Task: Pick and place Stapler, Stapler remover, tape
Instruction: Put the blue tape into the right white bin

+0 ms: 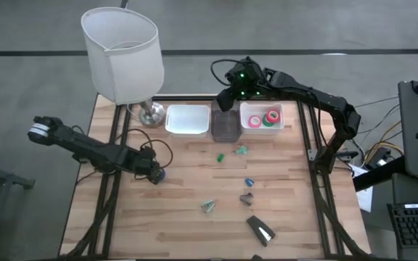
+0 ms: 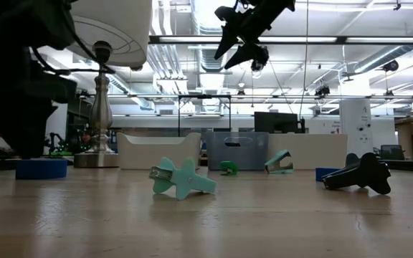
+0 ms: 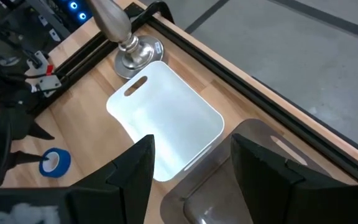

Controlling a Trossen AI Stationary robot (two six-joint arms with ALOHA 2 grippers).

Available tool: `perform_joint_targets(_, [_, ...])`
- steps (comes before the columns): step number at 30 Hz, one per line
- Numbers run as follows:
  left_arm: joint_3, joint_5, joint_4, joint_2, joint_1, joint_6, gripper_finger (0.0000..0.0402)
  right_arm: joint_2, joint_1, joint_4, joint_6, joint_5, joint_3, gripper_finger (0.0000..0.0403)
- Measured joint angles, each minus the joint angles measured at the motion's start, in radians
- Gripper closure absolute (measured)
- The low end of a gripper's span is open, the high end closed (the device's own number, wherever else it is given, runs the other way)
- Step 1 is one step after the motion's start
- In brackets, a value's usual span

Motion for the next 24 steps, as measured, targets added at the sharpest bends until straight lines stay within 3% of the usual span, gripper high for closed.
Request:
perform_joint_targets(8, [-0.076, 0.001, 0.117, 0.005, 0.0, 0.004, 0.0213, 0.0, 0.007, 0.0, -0.002, 0.002, 0.0, 0.0199])
perform_joint_targets(18, [-0.119, -0.006, 0.297, 0.008, 0.0, 0.02, 0.0316, 0.0, 0.029, -0.002, -0.003, -0.003, -0.005, 0.0199])
perform_joint_targets(22, [-0.11, -0.007, 0.327, 0.003, 0.0, 0.015, 0.0363, 0.0, 0.048, -0.002, -0.006, -0.081, -0.004, 0.0199])
perform_joint_targets(24, [-0.106, -0.023, 0.353, 0.0, 0.0, 0.014, 0.0364, 0.0, 0.06, -0.002, -0.013, -0.136, -0.004, 0.0199])
